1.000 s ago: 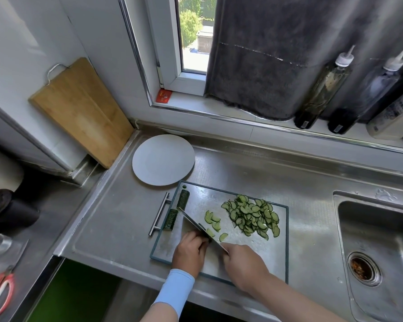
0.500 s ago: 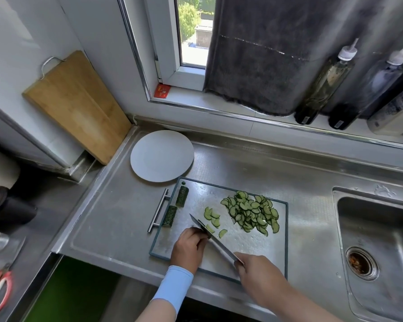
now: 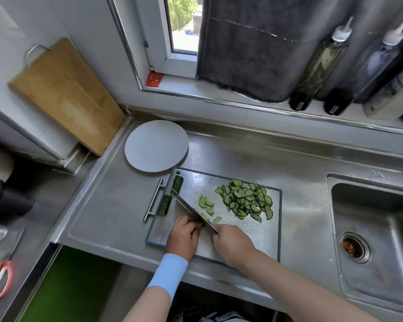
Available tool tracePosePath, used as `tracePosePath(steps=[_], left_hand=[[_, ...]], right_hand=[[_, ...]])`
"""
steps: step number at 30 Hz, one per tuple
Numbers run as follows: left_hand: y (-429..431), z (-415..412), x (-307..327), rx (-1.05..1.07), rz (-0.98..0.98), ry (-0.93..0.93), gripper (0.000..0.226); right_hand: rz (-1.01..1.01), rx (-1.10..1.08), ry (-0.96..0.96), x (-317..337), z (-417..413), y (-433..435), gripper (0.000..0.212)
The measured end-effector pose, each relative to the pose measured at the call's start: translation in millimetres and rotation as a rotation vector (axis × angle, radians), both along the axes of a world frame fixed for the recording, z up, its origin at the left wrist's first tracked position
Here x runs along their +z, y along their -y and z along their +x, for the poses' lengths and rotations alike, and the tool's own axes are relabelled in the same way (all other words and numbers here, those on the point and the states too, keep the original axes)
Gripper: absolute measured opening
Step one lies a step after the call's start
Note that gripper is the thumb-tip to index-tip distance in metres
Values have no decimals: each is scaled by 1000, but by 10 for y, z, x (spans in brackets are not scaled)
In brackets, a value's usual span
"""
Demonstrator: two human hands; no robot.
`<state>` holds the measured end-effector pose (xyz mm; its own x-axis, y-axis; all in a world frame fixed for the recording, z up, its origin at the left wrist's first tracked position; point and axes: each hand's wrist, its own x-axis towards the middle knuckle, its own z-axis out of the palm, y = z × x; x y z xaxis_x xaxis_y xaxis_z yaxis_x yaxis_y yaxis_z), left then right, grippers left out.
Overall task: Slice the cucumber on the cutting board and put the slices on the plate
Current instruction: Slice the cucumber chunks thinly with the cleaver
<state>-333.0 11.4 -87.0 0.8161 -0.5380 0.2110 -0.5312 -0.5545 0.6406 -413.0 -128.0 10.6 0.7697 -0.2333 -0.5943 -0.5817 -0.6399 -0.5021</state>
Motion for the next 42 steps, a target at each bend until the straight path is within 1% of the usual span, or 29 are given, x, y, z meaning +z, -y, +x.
tracePosePath(steps=[8, 12, 16, 20, 27, 30, 34, 38, 42], left_hand=[[46, -30, 118, 77, 41, -4, 20], [49, -28, 149, 66, 87, 25, 22], [33, -20, 135, 60, 119, 21, 15], [22, 9, 65, 48, 75, -29, 22], [-7, -7, 9, 14, 36, -42, 22], [-27, -11, -5, -7, 8, -20, 21], [-53, -33, -21, -14, -28, -15, 23], [-45, -30, -19, 10, -40, -28, 23], [-56, 11, -22, 17, -25, -26, 25]], right_hand=[[-37, 76, 67, 58, -249, 81, 20], [-55, 92, 76, 105, -364, 95, 31], [-68, 92, 56, 101, -409, 105, 32], [-55, 55, 20, 121, -389, 91, 32], [-21, 3, -27, 109, -181, 9, 31], [-39, 18, -25, 93, -104, -25, 30], [-53, 20, -18, 94, -80, -62, 35], [-57, 19, 3, 114, -80, -76, 36], [-87, 17, 39, 104, -170, -98, 26]])
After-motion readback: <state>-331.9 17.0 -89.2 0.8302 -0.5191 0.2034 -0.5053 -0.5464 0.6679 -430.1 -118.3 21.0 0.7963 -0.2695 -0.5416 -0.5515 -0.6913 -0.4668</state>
